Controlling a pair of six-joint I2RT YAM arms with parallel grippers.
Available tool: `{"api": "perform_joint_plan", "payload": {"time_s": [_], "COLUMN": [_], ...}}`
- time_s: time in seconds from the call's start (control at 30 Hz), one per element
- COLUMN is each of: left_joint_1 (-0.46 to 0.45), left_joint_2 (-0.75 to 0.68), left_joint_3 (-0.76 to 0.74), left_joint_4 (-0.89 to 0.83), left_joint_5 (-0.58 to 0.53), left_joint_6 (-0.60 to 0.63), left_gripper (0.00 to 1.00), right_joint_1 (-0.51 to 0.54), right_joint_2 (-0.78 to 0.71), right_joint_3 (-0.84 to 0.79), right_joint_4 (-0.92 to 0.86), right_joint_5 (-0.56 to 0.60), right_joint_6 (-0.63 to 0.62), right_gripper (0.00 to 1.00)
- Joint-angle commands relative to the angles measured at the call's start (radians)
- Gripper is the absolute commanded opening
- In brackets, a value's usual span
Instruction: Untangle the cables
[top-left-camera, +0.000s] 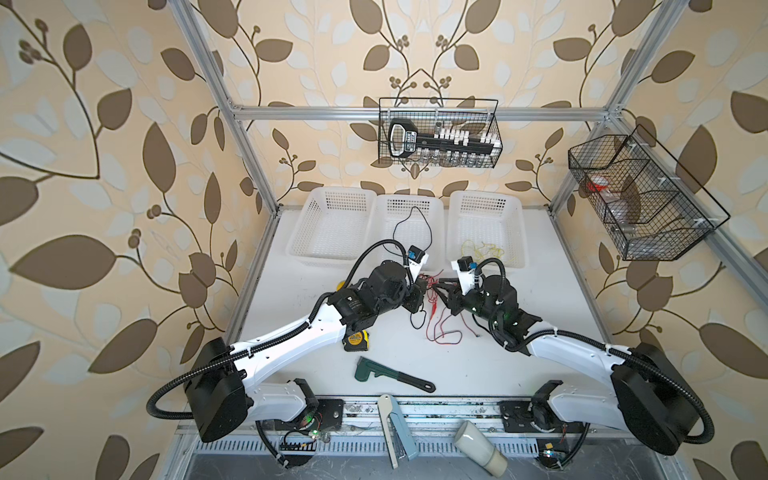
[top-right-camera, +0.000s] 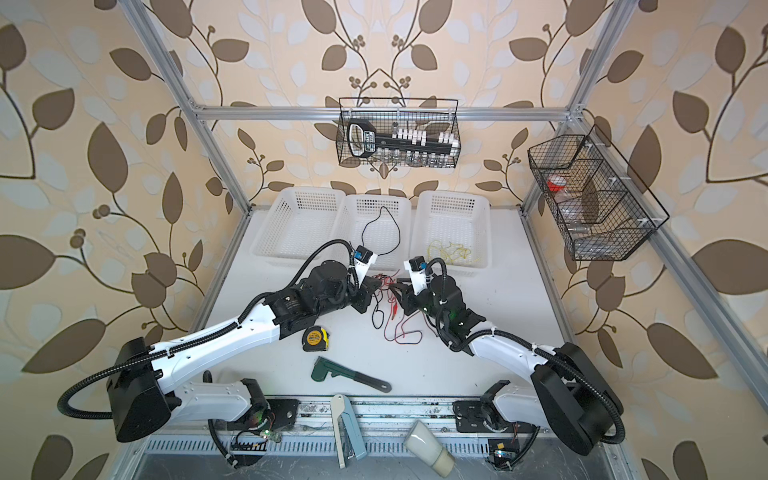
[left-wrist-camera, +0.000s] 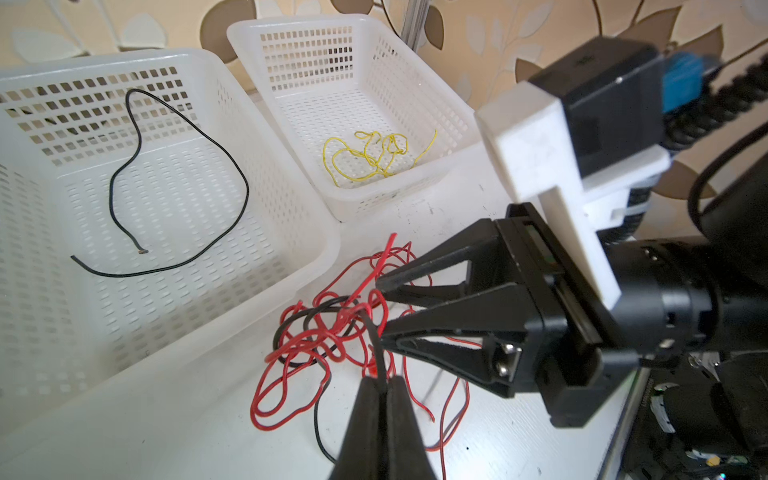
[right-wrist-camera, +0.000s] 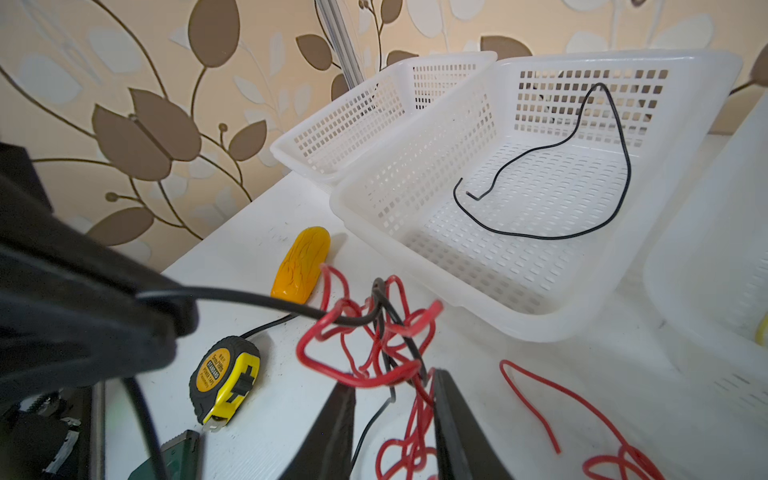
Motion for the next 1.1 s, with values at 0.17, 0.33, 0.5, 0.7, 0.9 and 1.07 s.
{"api": "perform_joint_plan", "payload": {"time_s": [0.17, 0.33, 0.5, 0.7, 0.9, 1.07], "left_joint_1": [-0.002, -0.002, -0.002, -0.002, -0.002, -0.002], "left_joint_2": [0.014, 0.026, 0.037, 0.049, 0.045, 0.040], "left_joint_3": [0.062, 0.073, 0.081, 0.089, 0.091, 0.088], "left_joint_4": [-0.002, -0.010, -0.011, -0.021, -0.021, -0.016], "left_joint_5": [0.040, 0.041, 0.036, 0.045, 0.046, 0.047], "left_joint_6": [0.020, 0.020, 0.021, 0.016, 0.017, 0.017], "left_gripper": [0.00, 0.00, 0.00, 0.00, 0.00, 0.00], "right_joint_1": [0.043, 0.076, 0.113, 0.129, 0.128, 0.129], "right_joint_2": [-0.009, -0.038, -0.073, -0.080, -0.039, -0.009], "right_joint_3": [0.042, 0.048, 0.051, 0.062, 0.070, 0.069], "right_joint_4": [0.010, -0.026, -0.065, -0.084, -0.084, -0.074], "right_joint_5": [0.018, 0.079, 0.173, 0.225, 0.252, 0.271], "right_joint_6": [-0.119, -0.171, -0.219, -0.252, -0.250, -0.240], "right_gripper": [0.34, 0.34, 0.35, 0.33, 0.31, 0.28]}}
